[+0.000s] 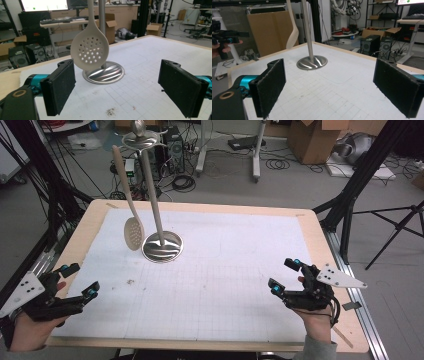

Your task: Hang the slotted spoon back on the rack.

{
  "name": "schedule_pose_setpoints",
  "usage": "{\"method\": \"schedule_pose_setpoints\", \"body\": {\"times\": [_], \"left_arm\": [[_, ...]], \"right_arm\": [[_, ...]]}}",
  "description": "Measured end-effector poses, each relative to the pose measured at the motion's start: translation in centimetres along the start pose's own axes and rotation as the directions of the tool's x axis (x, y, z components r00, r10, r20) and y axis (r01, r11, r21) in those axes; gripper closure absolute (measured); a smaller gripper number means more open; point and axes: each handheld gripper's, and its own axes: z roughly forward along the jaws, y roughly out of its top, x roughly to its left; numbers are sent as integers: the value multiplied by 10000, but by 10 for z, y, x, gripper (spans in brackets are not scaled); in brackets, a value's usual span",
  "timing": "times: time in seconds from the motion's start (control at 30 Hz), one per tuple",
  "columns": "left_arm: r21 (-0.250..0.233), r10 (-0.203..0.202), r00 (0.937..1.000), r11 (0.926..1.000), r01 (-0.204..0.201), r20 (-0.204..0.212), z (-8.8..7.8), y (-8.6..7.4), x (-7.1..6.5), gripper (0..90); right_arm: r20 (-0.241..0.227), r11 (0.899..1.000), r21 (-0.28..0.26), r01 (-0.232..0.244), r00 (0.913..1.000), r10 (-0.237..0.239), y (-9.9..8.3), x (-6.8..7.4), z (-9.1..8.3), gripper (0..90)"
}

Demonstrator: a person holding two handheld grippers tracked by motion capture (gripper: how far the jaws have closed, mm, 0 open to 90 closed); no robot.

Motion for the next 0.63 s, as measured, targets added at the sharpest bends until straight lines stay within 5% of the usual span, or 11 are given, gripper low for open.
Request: {"method": "schedule_pose_setpoints", "body": {"times": [0.3,0.63], "left_arm": [[41,363,9969,9993,-361,-703,-11,3,3,145],[176,209,9917,9997,-188,-1268,-14,-1,6,144]], "right_arm": [[-38,9998,200,39,10000,-38,-3,2,6,98],[191,9996,258,119,9997,-124,-4,2,0,98]]}}
